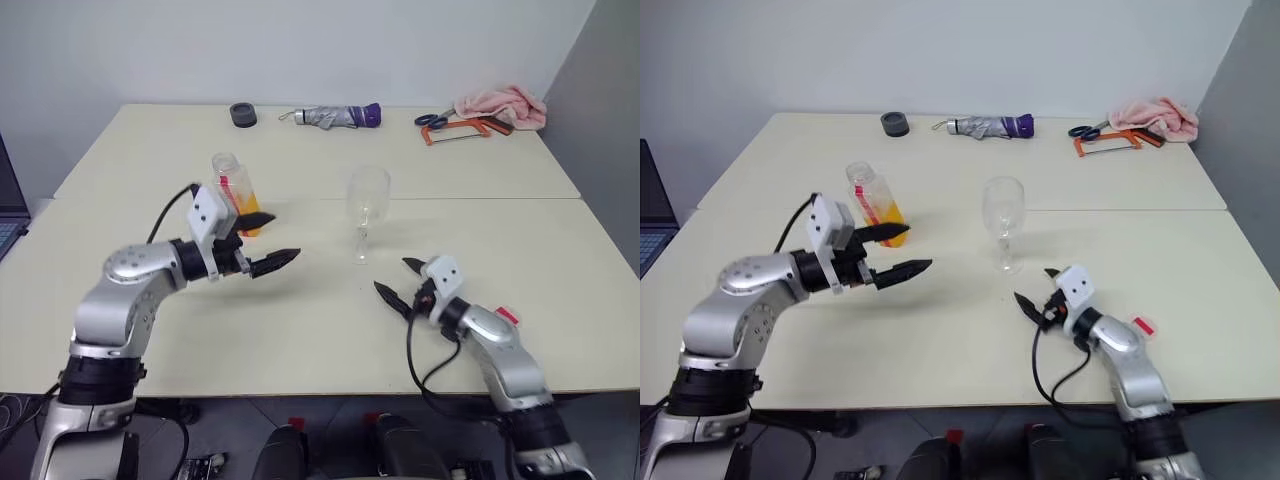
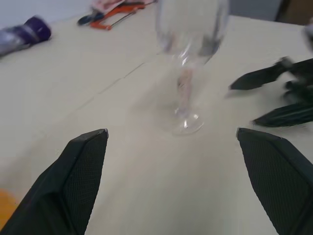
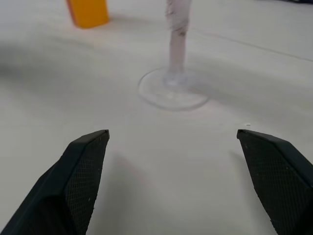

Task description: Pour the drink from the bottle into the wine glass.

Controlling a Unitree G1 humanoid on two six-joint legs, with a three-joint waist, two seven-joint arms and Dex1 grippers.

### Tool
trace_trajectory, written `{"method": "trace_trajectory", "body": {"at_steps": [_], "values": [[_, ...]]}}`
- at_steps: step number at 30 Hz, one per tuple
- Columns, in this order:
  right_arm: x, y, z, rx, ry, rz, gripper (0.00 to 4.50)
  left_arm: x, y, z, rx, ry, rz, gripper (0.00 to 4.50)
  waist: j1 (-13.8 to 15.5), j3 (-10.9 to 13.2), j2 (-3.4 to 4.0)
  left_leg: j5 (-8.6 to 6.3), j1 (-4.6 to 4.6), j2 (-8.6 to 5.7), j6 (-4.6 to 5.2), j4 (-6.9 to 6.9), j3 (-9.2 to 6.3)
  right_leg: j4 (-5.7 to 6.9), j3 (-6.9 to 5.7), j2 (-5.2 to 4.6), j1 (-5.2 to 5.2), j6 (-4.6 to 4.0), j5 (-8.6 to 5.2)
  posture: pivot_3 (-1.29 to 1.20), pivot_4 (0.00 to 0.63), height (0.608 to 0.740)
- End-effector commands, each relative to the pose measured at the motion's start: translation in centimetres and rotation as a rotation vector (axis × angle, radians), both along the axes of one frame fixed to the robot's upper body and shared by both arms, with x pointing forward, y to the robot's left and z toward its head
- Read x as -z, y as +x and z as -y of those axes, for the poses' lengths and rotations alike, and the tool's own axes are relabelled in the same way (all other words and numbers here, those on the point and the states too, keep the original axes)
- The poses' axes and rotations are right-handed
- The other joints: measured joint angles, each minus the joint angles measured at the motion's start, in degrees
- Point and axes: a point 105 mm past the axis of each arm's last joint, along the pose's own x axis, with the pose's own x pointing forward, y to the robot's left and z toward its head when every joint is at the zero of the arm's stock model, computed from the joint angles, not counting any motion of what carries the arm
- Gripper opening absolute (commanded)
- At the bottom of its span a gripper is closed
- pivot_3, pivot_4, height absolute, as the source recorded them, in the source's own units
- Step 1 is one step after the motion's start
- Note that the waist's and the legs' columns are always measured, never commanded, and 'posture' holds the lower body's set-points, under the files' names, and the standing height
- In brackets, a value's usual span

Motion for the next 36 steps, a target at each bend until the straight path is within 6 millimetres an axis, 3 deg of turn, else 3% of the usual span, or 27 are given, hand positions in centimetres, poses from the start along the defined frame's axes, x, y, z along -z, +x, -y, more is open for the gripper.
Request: {"method": "trace_trajectory", "body": {"at_steps": [1,4,9,15,31,36], "values": [[-2.5,-2.6,-1.7,-0.138,0.002,0.04,4.46,1.5,1.3,-2.2,-0.209,0.002,0.042,4.5,0.08,0.0,-0.01,0.0,0.0,-0.01,0.0,0.02,-0.01,0.0,-0.01,0.0,0.01,0.01,0.0,0.0,0.15,0.74],[-3.2,-3.5,-1.7,-0.15,-0.011,0.045,4.46,3.3,1.4,-2.9,-0.302,0.015,0.034,4.5,0.06,0.01,-0.07,0.0,0.02,-0.02,0.0,0.03,-0.02,0.0,-0.01,0.0,0.03,0.05,-0.02,0.0,0.15,0.74],[-5.0,-5.1,-2.1,-0.217,-0.004,0.04,4.46,4.0,3.1,-5.1,-0.542,-0.005,0.081,4.5,0.81,0.01,-0.14,0.0,0.01,-0.02,-0.01,0.05,-0.09,0.0,-0.06,0.0,0.06,0.02,0.0,0.0,0.15,0.74],[-5.7,-6.4,-2.5,-0.293,-0.02,0.021,4.46,2.8,4.4,-4.9,-0.549,-0.02,0.122,4.5,1.29,0.02,-0.2,0.0,0.0,-0.06,-0.01,0.06,-0.08,-0.02,-0.1,0.0,0.08,0.03,0.0,0.0,0.15,0.74],[-6.1,-6.0,-2.7,-0.276,-0.025,0.043,4.46,-0.1,7.4,-5.1,-0.649,-0.065,0.196,4.5,1.31,0.01,-0.25,0.01,-0.01,-0.12,-0.01,0.05,-0.08,-0.03,-0.13,0.03,0.09,0.03,0.01,0.0,0.15,0.74],[-7.1,-5.7,-2.9,-0.272,0.017,0.076,4.46,-0.9,8.2,-5.0,-0.636,-0.082,0.203,4.5,1.28,0.01,-0.25,0.01,0.0,-0.14,-0.01,0.06,-0.08,-0.03,-0.13,0.03,0.08,0.03,0.01,0.0,0.15,0.74]]}}
